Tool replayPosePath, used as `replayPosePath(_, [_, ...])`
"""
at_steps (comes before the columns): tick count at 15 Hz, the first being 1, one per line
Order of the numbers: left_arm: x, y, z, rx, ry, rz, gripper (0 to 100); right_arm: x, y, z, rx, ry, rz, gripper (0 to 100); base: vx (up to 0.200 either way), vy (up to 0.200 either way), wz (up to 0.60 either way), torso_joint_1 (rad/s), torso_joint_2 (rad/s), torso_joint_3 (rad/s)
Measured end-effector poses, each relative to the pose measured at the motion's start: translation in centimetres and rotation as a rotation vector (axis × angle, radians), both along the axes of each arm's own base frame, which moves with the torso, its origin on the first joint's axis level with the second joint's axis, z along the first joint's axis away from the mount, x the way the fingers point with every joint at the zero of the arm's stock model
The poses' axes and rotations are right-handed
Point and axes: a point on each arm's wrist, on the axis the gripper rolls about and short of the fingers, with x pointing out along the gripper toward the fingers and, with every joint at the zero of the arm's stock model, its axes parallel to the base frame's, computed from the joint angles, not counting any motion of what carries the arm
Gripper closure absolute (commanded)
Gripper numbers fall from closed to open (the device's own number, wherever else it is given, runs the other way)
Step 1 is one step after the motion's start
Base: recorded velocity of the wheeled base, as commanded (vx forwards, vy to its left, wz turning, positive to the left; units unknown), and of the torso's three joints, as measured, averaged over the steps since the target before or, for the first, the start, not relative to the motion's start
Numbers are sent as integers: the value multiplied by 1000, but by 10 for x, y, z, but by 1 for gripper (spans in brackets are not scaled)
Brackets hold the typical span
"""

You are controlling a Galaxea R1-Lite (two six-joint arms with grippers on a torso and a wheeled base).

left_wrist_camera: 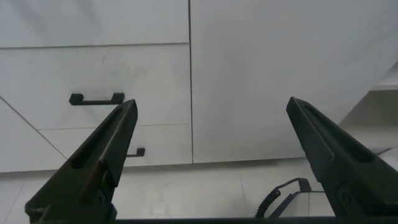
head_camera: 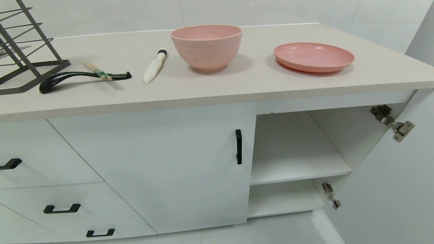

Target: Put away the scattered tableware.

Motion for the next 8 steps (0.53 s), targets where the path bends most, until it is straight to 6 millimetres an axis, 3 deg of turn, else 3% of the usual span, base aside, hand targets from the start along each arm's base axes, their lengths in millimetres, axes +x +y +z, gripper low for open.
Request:
replayPosePath(3, [0,0,0,0,1,0,0,0,0,0,-1,0,0,0,0,0,0,28,-45,-11])
replayPosePath(8, [0,0,0,-1,0,1,0,0,0,0,-5,0,0,0,0,0,0,221,-134,-121])
